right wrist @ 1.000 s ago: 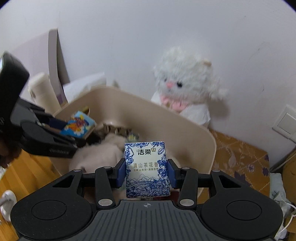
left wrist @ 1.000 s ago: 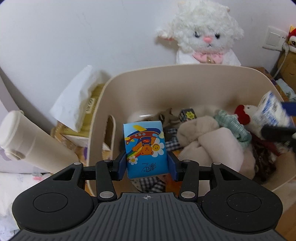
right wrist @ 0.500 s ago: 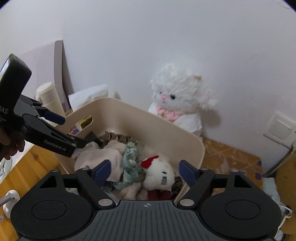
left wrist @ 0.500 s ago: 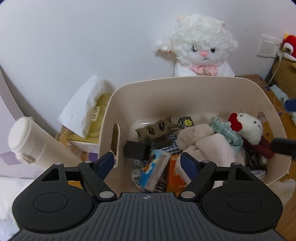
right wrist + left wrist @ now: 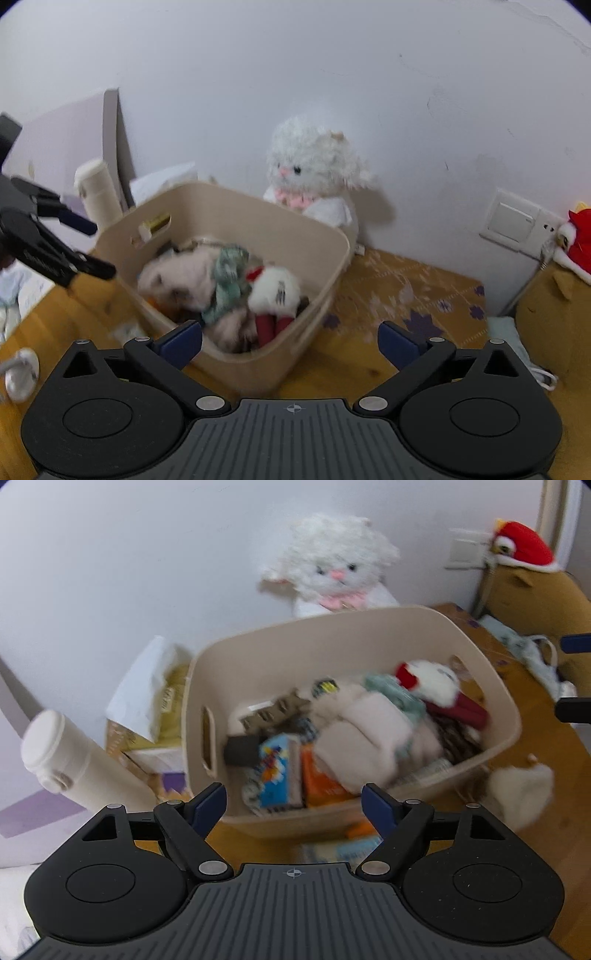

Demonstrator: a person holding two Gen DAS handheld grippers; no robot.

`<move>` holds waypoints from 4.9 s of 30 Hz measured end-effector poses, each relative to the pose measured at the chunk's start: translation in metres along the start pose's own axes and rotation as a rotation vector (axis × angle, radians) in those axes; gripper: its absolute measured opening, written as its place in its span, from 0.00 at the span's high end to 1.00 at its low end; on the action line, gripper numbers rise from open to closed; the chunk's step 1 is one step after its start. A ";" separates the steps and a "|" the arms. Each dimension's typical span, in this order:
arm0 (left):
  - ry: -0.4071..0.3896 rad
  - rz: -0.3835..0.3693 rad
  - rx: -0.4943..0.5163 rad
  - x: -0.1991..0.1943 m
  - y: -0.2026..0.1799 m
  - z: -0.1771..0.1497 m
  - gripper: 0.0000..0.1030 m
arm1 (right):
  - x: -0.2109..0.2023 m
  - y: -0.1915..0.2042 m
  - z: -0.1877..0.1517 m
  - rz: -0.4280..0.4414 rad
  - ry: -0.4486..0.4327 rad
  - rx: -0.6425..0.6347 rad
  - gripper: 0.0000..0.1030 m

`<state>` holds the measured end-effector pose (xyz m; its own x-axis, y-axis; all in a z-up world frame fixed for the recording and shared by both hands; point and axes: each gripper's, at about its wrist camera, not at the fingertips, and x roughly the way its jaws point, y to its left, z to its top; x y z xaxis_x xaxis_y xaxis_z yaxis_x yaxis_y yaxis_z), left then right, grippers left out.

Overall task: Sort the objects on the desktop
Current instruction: 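Grasp the wrapped snack bar with the left tool while the right tool grasps the white fuzzy sock, then lift the snack bar and fuzzy sock and carry them over the basket, then open both tools to drop the snack bar and sock into the basket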

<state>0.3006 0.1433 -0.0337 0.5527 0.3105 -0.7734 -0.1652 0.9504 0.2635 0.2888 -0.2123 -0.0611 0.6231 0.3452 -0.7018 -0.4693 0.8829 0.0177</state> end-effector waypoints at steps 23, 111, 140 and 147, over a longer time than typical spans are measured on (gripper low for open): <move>0.175 -0.032 0.387 0.085 -0.054 -0.061 0.21 | 0.054 0.033 -0.095 0.020 0.288 -0.103 0.00; -0.081 -0.002 0.192 -0.057 -0.025 -0.022 0.84 | -0.100 0.008 -0.014 -0.006 -0.130 -0.183 0.91; 0.015 0.134 -0.035 0.039 0.010 0.055 0.83 | 0.065 0.053 0.074 0.010 0.024 -0.235 0.91; 0.118 0.125 -0.131 0.061 0.008 0.050 0.82 | 0.088 0.055 0.062 0.008 0.094 -0.182 0.77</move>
<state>0.3735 0.1686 -0.0503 0.4229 0.4183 -0.8039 -0.3352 0.8964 0.2902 0.3562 -0.1134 -0.0779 0.5620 0.3133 -0.7655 -0.5847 0.8051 -0.0997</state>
